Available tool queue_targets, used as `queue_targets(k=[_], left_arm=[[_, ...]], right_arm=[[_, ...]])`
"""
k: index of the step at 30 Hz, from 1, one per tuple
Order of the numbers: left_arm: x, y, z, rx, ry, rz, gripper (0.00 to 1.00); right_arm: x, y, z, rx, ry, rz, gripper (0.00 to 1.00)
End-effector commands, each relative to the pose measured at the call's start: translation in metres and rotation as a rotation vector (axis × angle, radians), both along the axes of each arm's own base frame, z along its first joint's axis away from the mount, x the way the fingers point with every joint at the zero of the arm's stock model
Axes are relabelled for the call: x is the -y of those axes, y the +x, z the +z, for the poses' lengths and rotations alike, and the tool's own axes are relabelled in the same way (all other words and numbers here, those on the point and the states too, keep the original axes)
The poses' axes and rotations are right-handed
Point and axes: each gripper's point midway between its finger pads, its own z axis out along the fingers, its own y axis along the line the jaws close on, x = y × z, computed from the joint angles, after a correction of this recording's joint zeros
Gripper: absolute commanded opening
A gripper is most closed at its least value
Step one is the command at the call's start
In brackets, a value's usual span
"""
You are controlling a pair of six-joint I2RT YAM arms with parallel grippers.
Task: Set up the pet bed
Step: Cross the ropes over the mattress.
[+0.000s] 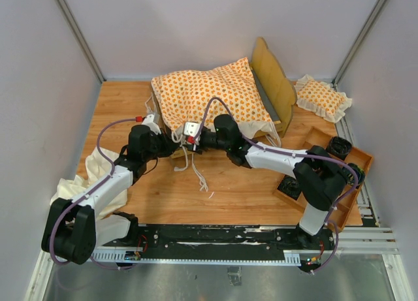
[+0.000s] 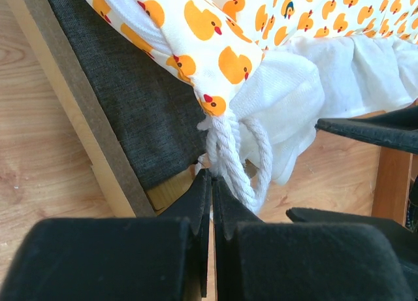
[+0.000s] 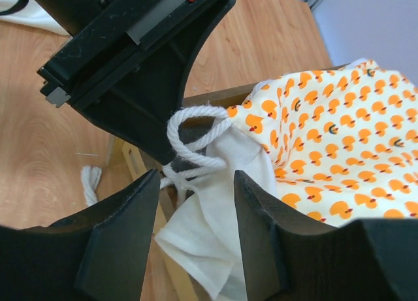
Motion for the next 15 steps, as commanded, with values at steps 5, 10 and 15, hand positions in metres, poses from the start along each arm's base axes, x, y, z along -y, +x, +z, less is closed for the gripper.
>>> queue_targets(k=[5,10,15], left_arm=[[0.003,0.001,0.01,0.037,-0.018,-0.005,0.0],[0.003,0.0,0.011,0.035,-0.019,-0.011,0.0],[0.002,0.0,0.011,0.036,-0.013,-0.008,0.0]], right_arm=[[-0.014,0.016,0.005,0.249,-0.057,0.08,0.47],[-0.021,0.019,-0.001,0.249,-0.06,0.095,0.39],[-0.028,0.019,-0.003,0.236,-0.062,0.101,0.34]])
